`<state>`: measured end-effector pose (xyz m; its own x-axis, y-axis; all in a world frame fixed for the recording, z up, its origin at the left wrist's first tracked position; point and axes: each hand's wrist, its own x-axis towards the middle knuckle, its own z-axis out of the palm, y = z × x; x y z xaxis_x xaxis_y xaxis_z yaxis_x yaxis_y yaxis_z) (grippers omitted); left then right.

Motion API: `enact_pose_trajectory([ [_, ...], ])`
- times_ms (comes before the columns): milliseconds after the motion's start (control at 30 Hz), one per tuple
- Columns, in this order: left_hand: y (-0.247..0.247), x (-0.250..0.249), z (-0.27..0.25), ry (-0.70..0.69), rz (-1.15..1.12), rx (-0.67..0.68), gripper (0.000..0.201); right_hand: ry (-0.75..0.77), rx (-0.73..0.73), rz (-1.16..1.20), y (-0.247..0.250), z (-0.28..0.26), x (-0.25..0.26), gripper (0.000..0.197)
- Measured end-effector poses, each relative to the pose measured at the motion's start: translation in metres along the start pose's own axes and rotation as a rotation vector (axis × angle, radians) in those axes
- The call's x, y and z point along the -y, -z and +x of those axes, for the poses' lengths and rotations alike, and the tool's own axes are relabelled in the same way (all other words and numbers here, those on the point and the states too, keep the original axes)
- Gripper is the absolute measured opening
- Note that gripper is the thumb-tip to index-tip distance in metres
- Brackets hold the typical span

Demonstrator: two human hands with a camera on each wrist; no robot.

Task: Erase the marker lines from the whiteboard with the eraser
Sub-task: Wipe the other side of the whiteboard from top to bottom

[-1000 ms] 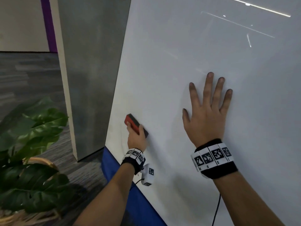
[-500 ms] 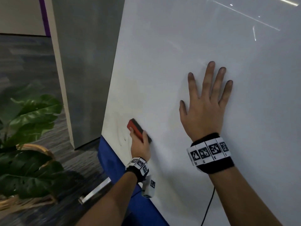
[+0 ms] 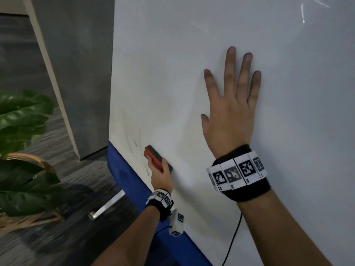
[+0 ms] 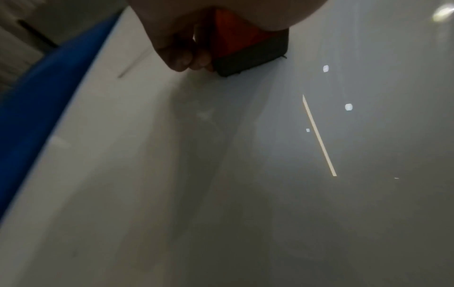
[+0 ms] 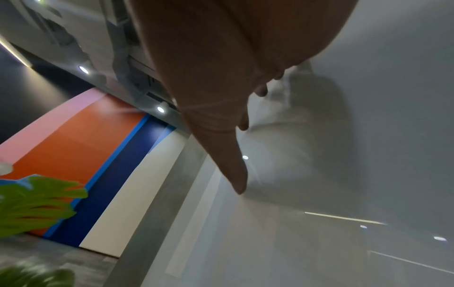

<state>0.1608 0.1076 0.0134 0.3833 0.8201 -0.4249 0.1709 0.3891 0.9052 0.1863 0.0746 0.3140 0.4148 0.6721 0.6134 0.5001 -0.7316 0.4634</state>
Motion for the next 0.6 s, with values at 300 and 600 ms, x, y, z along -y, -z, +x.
enact_pose_trajectory([
  [300,-0.008,0.098,0.073,0.432,-0.065,0.002,0.076,0.045,0.091,-0.034,-0.030,-0.053,0.009,0.097],
  [600,0.029,-0.104,0.091,-0.307,-0.109,-0.086,0.061,0.002,0.046,-0.001,-0.036,-0.053,0.020,0.096],
])
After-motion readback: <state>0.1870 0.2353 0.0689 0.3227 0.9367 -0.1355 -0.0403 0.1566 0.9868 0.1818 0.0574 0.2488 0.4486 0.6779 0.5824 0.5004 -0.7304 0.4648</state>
